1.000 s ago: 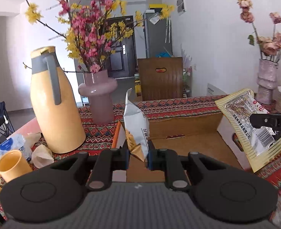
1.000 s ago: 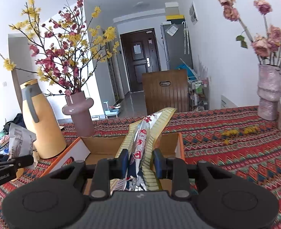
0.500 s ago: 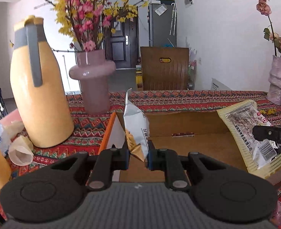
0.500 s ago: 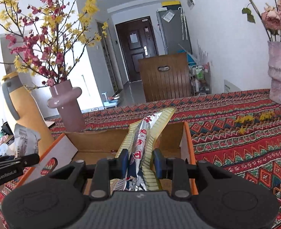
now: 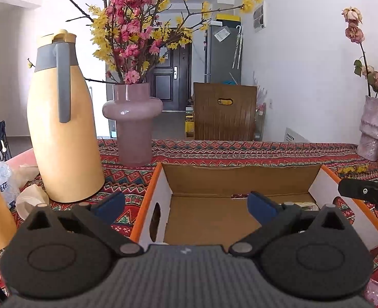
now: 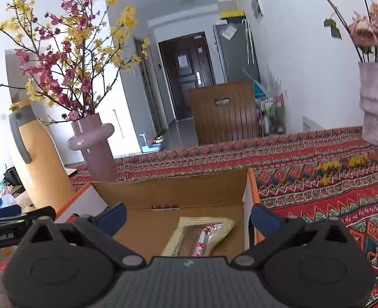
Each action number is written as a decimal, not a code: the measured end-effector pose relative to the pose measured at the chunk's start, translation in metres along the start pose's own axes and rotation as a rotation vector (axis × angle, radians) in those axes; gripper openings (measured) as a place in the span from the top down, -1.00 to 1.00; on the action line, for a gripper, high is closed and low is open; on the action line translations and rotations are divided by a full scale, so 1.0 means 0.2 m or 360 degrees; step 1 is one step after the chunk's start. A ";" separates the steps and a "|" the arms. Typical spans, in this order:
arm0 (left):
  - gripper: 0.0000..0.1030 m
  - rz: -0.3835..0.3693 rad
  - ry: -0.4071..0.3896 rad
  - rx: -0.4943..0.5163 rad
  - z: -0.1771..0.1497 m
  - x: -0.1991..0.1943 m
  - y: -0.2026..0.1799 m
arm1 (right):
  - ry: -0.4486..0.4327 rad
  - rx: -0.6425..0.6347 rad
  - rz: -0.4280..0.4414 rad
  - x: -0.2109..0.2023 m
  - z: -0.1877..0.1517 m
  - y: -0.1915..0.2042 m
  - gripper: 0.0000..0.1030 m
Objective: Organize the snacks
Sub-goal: 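Carry both packets over the red box and open both tools to drop them inside, then move both open tools back toward the snack pile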
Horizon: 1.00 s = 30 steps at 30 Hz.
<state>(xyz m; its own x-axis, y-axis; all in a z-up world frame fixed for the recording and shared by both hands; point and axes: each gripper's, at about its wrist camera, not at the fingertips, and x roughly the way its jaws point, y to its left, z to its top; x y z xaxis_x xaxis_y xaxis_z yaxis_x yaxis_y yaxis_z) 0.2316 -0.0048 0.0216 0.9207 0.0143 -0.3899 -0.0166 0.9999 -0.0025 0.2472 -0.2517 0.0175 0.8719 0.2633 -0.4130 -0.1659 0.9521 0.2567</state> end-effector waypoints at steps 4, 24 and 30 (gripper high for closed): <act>-1.00 -0.0005 -0.0003 -0.0024 0.00 0.00 0.01 | -0.0011 -0.0039 -0.0002 0.00 -0.01 0.02 -1.00; -1.00 -0.0011 -0.0030 -0.0012 0.00 -0.30 0.08 | -0.0105 -0.0115 -0.0045 -0.23 0.01 0.10 -1.00; -1.00 -0.0017 0.0014 -0.0062 -0.10 -0.40 0.18 | -0.0085 -0.0134 -0.0072 -0.38 -0.07 0.10 -1.00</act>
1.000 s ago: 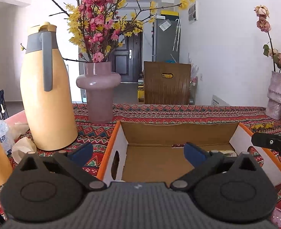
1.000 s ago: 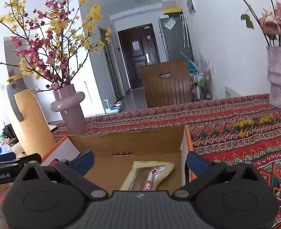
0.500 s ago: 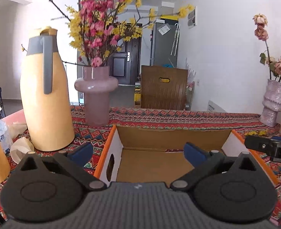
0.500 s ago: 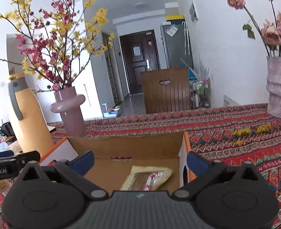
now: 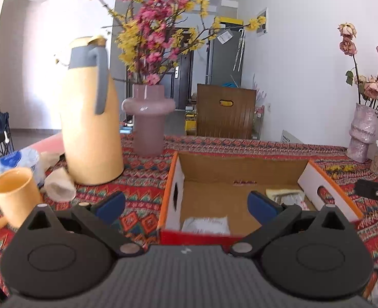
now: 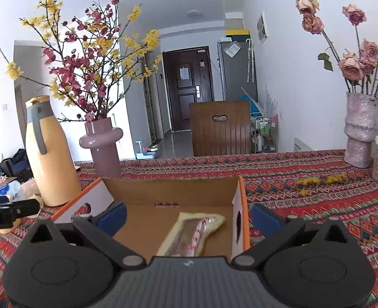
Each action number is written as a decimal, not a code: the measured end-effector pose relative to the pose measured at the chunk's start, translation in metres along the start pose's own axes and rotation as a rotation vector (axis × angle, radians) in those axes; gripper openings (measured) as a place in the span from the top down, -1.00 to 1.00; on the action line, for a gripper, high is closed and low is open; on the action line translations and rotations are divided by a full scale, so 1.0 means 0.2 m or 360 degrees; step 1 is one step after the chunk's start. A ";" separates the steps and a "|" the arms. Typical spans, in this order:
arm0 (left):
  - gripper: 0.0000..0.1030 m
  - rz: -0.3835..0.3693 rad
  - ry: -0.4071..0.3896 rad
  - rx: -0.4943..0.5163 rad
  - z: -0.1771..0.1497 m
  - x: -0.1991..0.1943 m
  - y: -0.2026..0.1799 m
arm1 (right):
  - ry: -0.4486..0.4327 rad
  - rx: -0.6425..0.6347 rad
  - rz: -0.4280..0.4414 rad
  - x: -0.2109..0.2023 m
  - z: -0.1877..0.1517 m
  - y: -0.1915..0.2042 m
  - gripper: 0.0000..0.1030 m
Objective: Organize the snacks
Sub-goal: 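Move both open tools back toward the snack pile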
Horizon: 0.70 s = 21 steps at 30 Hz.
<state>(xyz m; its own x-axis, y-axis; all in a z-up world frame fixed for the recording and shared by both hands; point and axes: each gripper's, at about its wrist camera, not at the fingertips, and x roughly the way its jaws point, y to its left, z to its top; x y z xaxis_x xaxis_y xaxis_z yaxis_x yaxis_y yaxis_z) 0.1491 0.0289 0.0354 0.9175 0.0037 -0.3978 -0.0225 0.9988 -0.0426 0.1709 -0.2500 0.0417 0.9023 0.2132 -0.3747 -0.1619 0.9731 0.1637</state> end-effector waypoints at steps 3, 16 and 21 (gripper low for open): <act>-1.00 0.0020 0.0038 0.0007 -0.06 -0.04 0.03 | 0.0008 -0.0006 -0.0019 -0.07 -0.05 0.00 -1.00; -1.00 0.0218 -0.0007 0.0145 -0.33 -0.11 0.12 | 0.0101 0.0040 -0.0096 -0.28 -0.33 -0.02 -1.00; -1.00 0.0203 0.0012 0.0121 -0.38 -0.09 0.15 | 0.0150 0.0097 -0.0119 -0.32 -0.42 -0.03 -1.00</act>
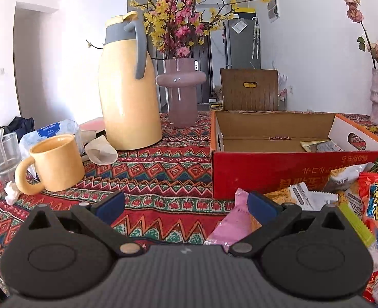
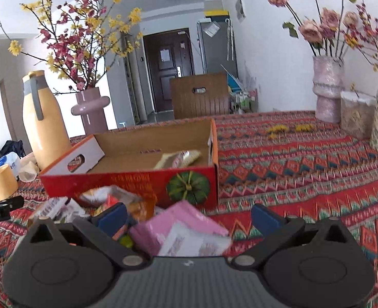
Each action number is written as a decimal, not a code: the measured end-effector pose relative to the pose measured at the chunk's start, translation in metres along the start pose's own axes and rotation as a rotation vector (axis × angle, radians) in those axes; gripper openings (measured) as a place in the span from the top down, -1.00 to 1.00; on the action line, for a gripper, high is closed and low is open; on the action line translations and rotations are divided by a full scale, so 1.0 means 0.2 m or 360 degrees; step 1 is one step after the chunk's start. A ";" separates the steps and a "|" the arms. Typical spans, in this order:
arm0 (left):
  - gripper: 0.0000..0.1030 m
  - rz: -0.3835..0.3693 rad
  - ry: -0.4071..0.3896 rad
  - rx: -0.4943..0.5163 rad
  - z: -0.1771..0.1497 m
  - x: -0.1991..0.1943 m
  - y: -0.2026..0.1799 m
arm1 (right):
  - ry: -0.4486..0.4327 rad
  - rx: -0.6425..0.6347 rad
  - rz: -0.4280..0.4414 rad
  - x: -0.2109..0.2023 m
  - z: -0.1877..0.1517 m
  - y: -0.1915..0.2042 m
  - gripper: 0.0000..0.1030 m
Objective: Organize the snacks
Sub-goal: 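Move both open tools back toward the snack pile, then grasp a white printed packet with the right tool while the left tool grasps a white oat-crisp packet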
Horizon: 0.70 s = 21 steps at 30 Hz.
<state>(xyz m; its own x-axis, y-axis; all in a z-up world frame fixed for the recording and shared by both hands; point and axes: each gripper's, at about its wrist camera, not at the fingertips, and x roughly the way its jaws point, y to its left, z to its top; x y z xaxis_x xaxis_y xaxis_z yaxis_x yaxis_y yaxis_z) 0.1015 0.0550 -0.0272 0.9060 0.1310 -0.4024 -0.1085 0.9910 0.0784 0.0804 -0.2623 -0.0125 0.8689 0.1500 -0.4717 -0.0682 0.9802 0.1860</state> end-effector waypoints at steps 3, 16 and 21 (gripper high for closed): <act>-1.00 -0.0020 -0.0014 -0.0001 -0.01 0.00 0.00 | 0.0007 -0.0001 -0.0004 -0.02 -0.03 0.01 -1.00; -1.00 -0.0096 0.0014 -0.0067 -0.04 0.01 0.03 | -0.0009 -0.0037 -0.0018 -0.09 -0.04 0.06 -1.00; -1.00 -0.0122 0.0026 -0.0106 -0.03 0.01 0.05 | 0.0014 -0.0044 -0.0033 -0.11 -0.06 0.06 -1.00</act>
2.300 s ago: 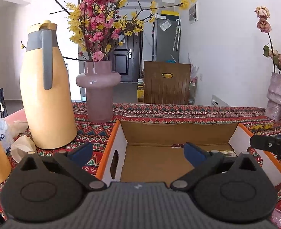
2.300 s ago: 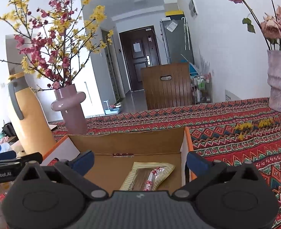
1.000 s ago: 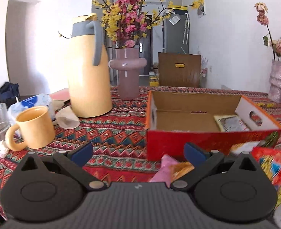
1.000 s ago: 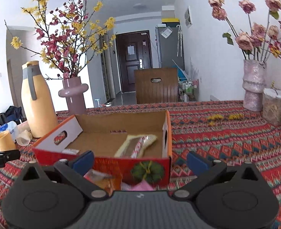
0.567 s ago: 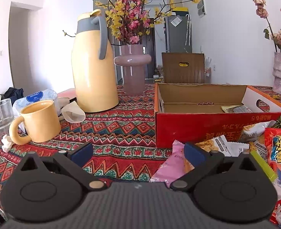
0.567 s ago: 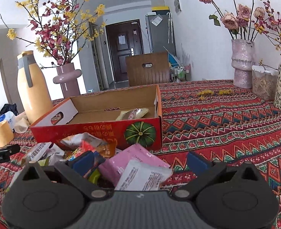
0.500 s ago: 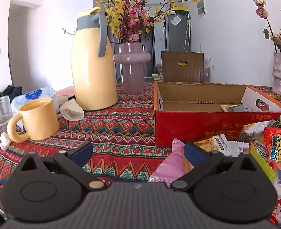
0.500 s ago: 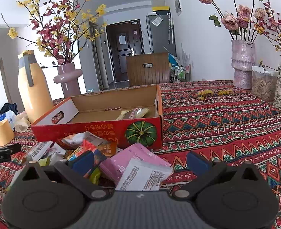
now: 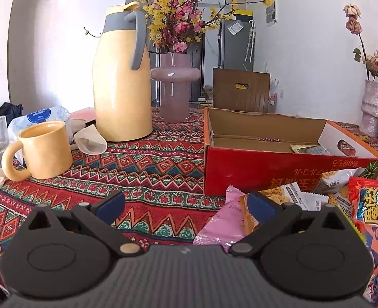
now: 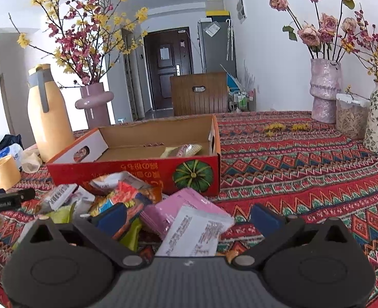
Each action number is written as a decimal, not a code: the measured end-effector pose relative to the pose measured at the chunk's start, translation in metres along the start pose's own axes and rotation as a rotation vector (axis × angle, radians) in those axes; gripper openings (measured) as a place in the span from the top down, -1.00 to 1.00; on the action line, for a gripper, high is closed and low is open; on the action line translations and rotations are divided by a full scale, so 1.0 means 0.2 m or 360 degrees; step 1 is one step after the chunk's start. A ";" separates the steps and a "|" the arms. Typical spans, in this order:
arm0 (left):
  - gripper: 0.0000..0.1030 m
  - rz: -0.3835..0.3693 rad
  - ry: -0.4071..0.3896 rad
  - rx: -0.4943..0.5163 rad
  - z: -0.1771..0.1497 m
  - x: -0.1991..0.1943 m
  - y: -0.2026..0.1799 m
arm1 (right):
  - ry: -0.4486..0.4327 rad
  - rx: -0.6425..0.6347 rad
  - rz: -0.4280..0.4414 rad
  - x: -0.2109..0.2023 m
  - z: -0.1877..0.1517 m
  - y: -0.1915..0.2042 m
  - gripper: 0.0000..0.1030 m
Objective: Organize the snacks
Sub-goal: 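Grasp a white printed packet with the right tool while the left tool grasps a white oat-crisp packet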
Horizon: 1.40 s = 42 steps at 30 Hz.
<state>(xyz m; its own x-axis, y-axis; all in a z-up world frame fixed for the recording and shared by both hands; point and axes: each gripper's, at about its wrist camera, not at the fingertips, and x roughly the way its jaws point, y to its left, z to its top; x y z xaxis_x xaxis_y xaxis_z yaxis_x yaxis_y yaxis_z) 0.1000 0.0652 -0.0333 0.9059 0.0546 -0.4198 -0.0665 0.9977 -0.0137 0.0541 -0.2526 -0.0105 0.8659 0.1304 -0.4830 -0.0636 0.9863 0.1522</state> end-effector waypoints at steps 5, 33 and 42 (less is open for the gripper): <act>-1.00 -0.0005 0.0002 -0.0009 0.00 0.00 0.00 | 0.0063 -0.0007 -0.0029 0.03 -0.04 0.00 -1.00; -1.00 -0.0022 0.0109 0.0007 0.03 -0.02 0.01 | 0.0077 -0.0021 -0.0088 0.04 -0.06 0.01 0.12; -1.00 -0.0054 0.0358 0.0025 0.01 -0.21 -0.17 | 0.0015 0.0024 -0.0015 -0.04 -0.08 -0.04 0.12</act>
<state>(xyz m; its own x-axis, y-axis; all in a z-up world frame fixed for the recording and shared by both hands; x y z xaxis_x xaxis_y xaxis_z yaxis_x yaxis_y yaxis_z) 0.0651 0.0290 -0.0141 0.7914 0.0126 -0.6112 -0.0298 0.9994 -0.0178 0.0401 -0.2593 -0.0225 0.8618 0.1219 -0.4925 -0.0476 0.9859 0.1606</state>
